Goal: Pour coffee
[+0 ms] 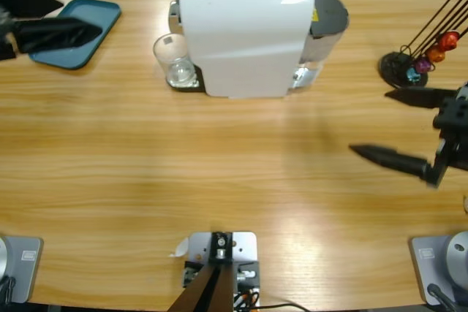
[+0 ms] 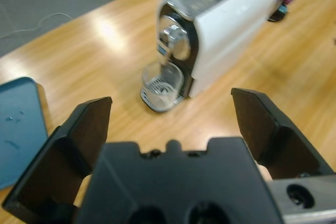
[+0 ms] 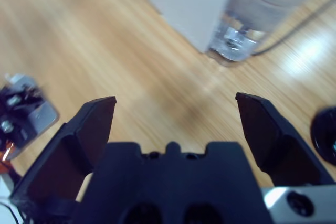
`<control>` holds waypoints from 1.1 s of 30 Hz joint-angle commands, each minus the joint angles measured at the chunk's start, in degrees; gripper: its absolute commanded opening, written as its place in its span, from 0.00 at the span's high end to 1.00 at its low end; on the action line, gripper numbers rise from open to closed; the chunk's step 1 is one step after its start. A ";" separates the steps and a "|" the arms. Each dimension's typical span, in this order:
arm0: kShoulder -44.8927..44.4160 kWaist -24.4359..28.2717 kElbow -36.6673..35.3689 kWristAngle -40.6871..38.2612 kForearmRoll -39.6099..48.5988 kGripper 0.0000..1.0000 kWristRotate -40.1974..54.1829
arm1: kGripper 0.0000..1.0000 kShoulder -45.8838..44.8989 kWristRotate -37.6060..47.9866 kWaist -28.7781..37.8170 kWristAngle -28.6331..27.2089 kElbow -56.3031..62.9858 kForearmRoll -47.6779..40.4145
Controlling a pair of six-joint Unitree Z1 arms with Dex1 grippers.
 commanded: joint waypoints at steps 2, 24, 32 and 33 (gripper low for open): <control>-7.75 -4.46 13.39 6.68 1.71 0.00 -2.06 | 0.00 1.66 1.21 -3.86 -3.97 -4.36 9.22; -2.55 -4.80 16.22 14.84 -4.62 0.02 -6.23 | 0.00 0.01 0.98 -1.22 -0.10 -2.11 7.11; -3.20 -4.80 16.59 14.84 -4.57 0.02 -6.56 | 0.00 -0.13 0.98 -1.22 -0.10 -1.83 6.76; -3.15 -4.74 16.59 14.84 -4.60 0.02 -6.60 | 0.00 -0.11 0.98 -1.22 -0.10 -1.81 6.76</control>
